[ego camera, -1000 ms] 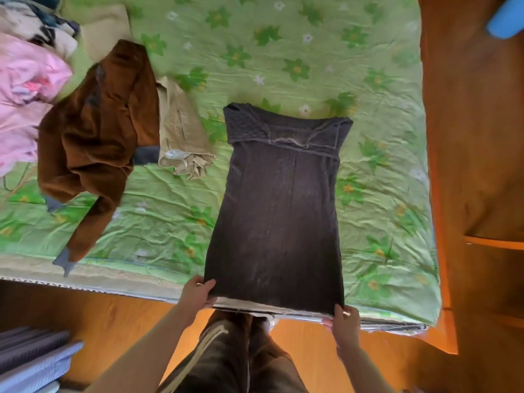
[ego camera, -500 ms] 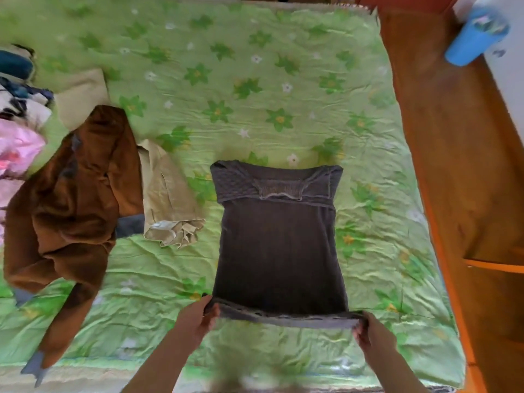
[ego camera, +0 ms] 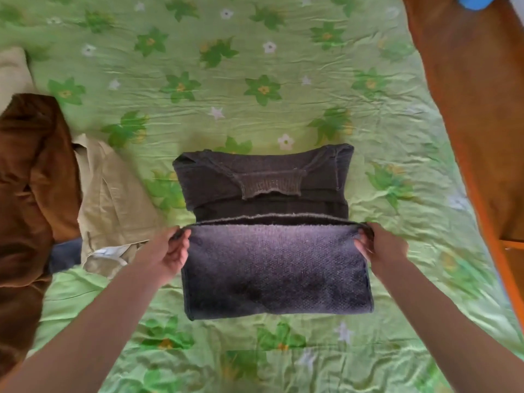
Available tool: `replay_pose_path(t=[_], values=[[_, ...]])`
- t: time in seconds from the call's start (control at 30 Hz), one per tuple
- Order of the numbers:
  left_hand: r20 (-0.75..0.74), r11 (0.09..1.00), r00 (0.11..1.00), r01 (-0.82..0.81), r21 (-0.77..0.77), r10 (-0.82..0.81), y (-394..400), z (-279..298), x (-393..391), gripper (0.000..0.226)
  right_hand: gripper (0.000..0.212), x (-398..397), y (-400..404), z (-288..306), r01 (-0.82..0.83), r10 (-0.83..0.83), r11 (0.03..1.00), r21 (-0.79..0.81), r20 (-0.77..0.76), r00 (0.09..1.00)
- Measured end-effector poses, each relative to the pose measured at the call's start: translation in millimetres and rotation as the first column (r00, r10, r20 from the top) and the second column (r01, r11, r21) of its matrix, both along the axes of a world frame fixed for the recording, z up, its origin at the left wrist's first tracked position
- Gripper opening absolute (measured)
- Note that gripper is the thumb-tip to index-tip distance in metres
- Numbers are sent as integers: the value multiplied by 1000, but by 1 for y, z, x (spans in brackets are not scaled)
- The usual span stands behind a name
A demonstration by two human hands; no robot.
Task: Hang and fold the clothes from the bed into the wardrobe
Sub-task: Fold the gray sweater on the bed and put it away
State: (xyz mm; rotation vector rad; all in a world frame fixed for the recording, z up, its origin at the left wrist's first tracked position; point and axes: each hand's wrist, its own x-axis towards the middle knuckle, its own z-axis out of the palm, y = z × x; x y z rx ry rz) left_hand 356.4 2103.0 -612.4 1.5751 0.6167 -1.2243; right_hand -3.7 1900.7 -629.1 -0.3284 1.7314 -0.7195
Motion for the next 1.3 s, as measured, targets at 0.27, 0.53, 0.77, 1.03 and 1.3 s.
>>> replay_pose_path(t=[0.27, 0.53, 0.77, 1.03, 1.3], values=[[202, 990, 970, -126, -66, 137, -11, -51, -9, 36, 14, 13, 13, -57, -270, 226, 896, -353, -162, 961], [801, 551, -254, 611, 568, -543, 61, -77, -97, 26, 40, -36, 83, -73, -977, 328, -133, -166, -938, 115], [515, 16, -672, 600, 800, -532, 138, -96, -97, 78, 83, -98, 96, -76, -791, 194, -527, 312, -862, -469], [470, -35, -671, 593, 804, -574, 144, -74, -70, 104, 106, -94, 103, -70, -884, 239, -403, 236, -905, -351], [515, -185, -684, 676, 713, -516, 170, -18, -63, 110, 77, -146, 119, -11, -758, 277, -619, 205, -846, -455]])
